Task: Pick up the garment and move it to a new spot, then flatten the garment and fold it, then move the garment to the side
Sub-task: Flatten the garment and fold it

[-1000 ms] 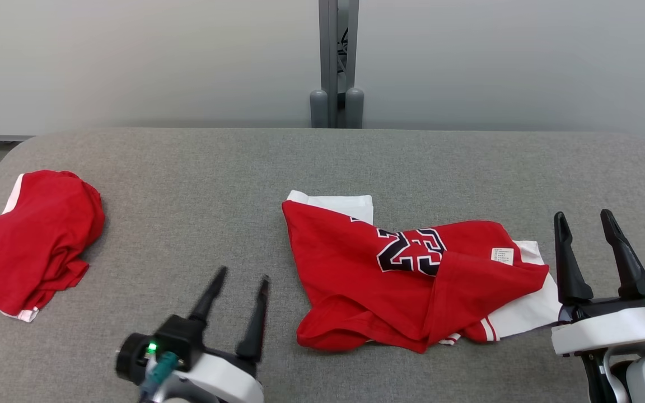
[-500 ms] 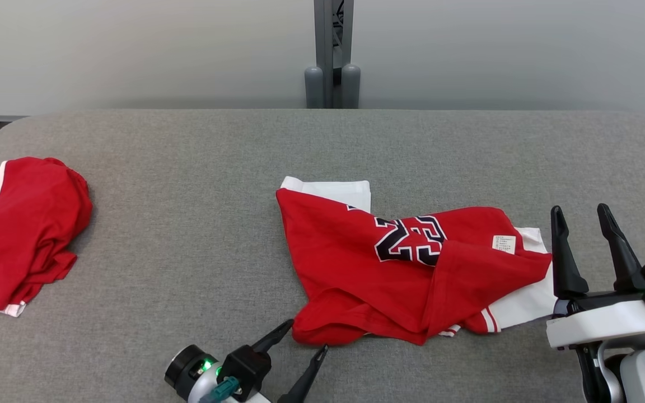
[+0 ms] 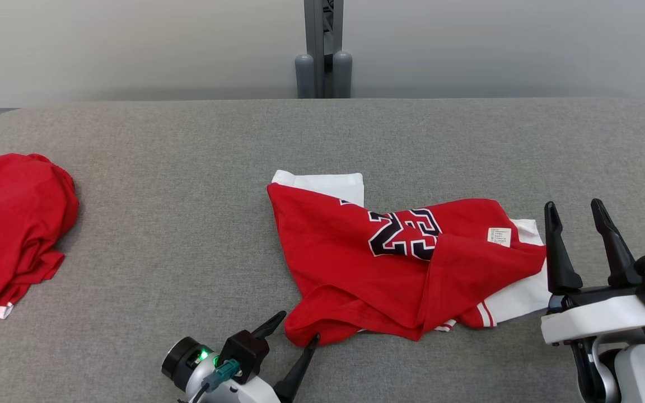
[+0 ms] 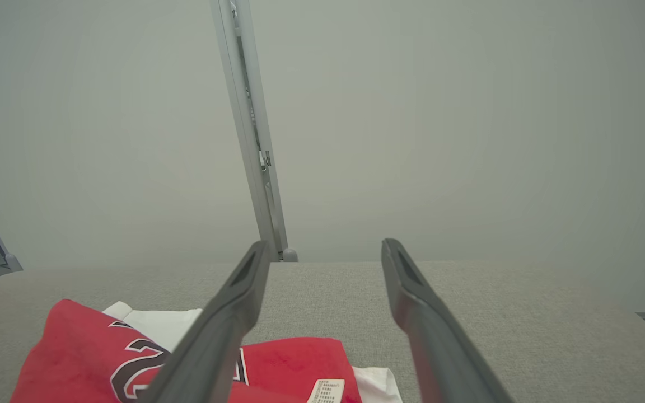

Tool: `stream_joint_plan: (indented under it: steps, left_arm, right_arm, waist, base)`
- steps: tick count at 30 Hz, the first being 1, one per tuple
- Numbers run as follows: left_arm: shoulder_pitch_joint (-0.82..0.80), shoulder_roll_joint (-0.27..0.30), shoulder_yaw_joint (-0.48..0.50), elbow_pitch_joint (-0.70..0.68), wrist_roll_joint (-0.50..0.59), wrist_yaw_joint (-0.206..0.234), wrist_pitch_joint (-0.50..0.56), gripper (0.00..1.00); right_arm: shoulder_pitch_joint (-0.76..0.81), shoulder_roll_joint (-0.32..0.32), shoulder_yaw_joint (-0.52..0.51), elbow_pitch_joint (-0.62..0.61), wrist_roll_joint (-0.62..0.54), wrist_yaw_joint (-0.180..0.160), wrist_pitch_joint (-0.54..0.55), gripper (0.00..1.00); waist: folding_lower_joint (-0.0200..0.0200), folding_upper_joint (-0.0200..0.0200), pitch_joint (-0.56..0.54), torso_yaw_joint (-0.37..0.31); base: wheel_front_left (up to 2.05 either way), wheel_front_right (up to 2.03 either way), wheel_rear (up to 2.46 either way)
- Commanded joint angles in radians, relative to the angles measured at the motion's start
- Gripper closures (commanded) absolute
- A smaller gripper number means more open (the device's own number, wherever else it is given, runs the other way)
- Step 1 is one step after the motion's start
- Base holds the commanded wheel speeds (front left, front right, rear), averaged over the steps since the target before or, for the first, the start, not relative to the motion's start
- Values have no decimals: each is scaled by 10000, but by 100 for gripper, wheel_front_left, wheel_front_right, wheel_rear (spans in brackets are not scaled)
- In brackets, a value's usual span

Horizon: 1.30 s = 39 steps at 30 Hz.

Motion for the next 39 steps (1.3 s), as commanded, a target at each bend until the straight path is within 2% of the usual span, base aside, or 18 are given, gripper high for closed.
stream_joint_plan:
  steps: [1,4,5,6,7,13,18,24,29,33,36,39]
  left_arm:
    - [-189,-31,-16,103,-29,-5,-7,0]
    - [-207,-101,-162,195,-201,-5,-7,0]
    - [-224,-101,-229,219,-292,-5,-7,4]
    - [-250,-101,-311,228,-375,-5,-7,55]
    - [-282,-91,-436,211,-454,-5,-7,100]
    - [-397,40,53,-120,-568,76,-7,100]
    - [-488,278,1310,-955,-212,706,-7,100]
    - [-906,537,3250,-2797,282,1314,-7,100]
    - [-1769,547,4730,-4196,617,1098,-7,100]
    - [-2633,500,5584,-4395,584,898,-7,100]
    - [-3457,701,6113,-4310,807,814,-7,100]
    - [-4456,916,6750,-4332,916,965,-7,100]
  right_arm:
    - [-136,-58,56,3,-59,2,-46,0]
    - [-134,-59,118,15,-96,2,-45,0]
    - [-143,-61,139,16,-100,2,-45,0]
    - [-153,-71,158,24,-102,2,-45,0]
    - [-152,-78,175,32,-103,2,-47,0]
    - [-120,-83,215,108,-128,2,-47,0]
    - [-116,-35,313,160,-124,2,-45,0]
    - [-155,21,349,184,-109,2,-47,0]
    - [-280,71,395,209,-54,2,-45,0]
    - [-378,90,423,187,-31,2,-47,0]
    - [-423,112,451,156,-44,2,-45,0]
    - [-531,130,493,135,-32,2,-45,0]
  waist:
    - [0,-1,7,-14]
    - [0,-1,16,-33]
    - [0,-1,19,-38]
    - [0,-1,18,-41]
    - [0,-1,9,-44]
    - [0,-1,-67,-35]
    - [0,-1,-177,-91]
    - [0,-1,-248,-184]
    - [0,-1,-246,-327]
    - [0,-1,-254,-490]
    - [0,-1,-259,-617]
    - [0,-1,-251,-779]
  base:
    - [0,0,0]
    - [0,0,0]
    - [0,0,0]
    - [0,0,0]
    - [0,0,0]
    - [0,0,0]
    - [0,0,0]
    - [0,0,0]
    - [0,0,0]
    - [0,0,0]
    - [0,0,0]
    - [0,0,0]
